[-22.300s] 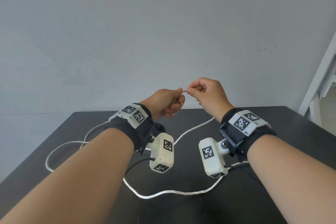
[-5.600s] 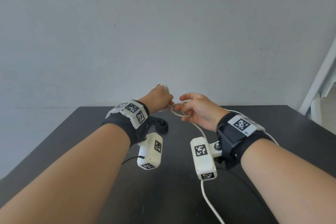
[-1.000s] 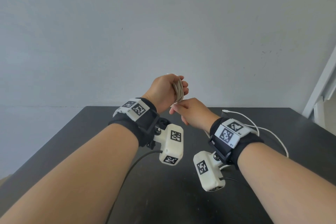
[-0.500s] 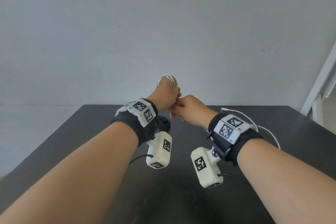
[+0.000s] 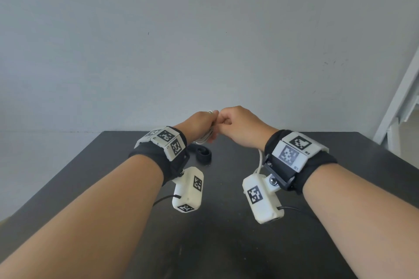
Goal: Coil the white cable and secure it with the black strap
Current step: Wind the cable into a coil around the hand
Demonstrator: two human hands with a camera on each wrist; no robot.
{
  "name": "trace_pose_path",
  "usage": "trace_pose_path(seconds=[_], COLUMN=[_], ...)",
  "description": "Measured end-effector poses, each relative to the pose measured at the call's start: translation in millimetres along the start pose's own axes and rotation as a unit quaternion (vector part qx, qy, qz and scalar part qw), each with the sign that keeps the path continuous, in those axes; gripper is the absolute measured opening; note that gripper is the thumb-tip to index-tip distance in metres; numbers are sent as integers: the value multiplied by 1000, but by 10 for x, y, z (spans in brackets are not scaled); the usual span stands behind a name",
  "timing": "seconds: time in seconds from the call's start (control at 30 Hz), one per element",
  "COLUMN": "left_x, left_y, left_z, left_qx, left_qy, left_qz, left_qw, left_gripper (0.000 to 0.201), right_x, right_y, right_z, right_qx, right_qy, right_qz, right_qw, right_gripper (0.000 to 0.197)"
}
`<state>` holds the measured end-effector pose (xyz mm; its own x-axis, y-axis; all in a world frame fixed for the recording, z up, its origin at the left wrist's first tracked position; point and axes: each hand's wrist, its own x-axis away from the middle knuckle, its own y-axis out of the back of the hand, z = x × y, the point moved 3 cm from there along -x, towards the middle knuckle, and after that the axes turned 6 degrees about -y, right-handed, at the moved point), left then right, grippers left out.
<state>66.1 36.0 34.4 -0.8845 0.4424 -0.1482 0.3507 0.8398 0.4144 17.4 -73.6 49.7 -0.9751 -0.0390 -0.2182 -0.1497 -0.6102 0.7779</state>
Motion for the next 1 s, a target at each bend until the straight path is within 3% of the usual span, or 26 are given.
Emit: trace_pose_path(seconds=[0.13,0.3,0.47,0.67,1.0], left_x=[6,6,25,54,90], left_y=[-13,-64,-75,-36,-82], left_z=[14,-11,27,0,-242], left_qx=[11,14,42,112,190], left_qy=[19,15,12,-13,-51], left_qz=[34,86,115,142,159], left_qw=[999,996,992,983,967], left_gripper=[55,66,66,65,65], right_x=[-10,-49,-38,-3,-22], right_y=[104,167,265,363,202], right_z=[-34,-92,-235,-468,-634], right_qx=[-23,-11,21,-25,-68], right_qy=[4,6,-13,-63,-99], right_qz=[-24,-69,-148,-218,-152], right_qw=[999,998,989,974,981], right_gripper=[20,19,13,14,25])
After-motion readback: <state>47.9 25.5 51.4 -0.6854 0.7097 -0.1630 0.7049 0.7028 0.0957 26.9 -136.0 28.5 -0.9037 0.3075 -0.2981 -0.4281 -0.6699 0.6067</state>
